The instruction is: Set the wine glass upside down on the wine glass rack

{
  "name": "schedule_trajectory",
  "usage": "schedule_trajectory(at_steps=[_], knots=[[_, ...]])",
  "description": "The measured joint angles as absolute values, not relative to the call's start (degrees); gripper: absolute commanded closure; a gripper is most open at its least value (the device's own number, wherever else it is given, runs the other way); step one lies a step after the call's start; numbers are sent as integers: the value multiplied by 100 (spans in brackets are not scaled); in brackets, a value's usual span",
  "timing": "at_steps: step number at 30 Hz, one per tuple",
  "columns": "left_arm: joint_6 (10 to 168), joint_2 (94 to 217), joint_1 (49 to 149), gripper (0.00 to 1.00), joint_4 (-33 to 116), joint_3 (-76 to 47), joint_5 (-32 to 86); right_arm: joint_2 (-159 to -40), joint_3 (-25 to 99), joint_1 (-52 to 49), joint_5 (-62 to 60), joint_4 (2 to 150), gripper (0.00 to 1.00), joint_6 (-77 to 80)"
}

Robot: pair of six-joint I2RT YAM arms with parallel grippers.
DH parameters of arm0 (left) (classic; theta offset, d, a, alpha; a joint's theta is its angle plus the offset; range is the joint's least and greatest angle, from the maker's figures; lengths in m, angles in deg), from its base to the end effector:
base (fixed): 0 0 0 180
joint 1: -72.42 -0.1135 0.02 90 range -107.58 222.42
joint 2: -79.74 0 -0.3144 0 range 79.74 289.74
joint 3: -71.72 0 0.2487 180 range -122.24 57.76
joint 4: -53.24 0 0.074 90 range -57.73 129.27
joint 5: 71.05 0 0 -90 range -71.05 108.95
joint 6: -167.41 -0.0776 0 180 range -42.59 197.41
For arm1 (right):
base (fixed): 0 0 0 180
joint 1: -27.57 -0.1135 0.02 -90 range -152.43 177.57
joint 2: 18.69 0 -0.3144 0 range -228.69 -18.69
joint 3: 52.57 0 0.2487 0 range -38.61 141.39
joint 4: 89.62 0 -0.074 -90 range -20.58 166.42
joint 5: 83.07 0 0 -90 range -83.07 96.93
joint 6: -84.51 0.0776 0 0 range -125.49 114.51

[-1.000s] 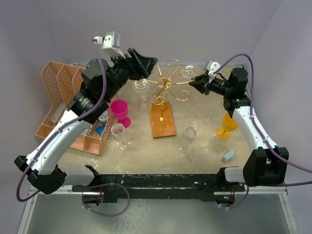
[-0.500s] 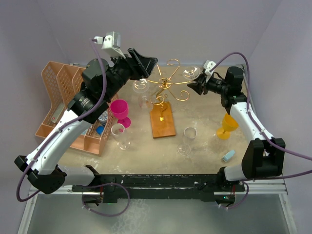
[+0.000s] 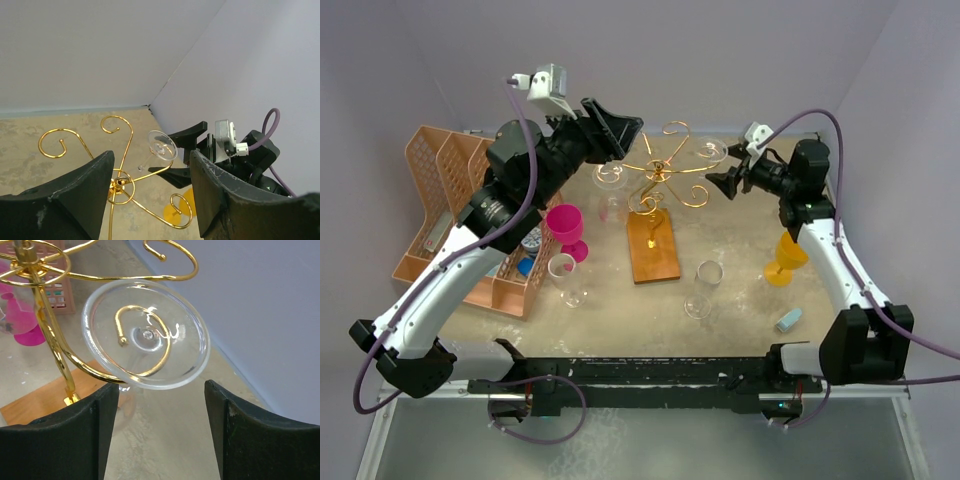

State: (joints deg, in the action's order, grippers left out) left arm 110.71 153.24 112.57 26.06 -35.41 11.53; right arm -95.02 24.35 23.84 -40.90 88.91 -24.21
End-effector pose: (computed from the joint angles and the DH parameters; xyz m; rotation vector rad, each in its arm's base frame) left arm 0.2264 -0.1779 0.5696 -0.0194 1.5312 -0.9429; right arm 0.3160 0.0782 0.4196 -0.9133 1.3133 0.4562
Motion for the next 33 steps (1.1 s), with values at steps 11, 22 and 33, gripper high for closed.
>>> schedule_trajectory(at_steps=[11,22,33], knots=[[10926,15127,11257,41,2650,-3353,1148,-8436,1063,2367,-3034,9687,34,-705],[10797,14482,11257,41,2674,-2876,1030,-7002,877,2338,-964,8953,38,1721],[10769,13215,11257,41,3196,-1045,709,-6534,1771,2308,2509,6749,40,3240]])
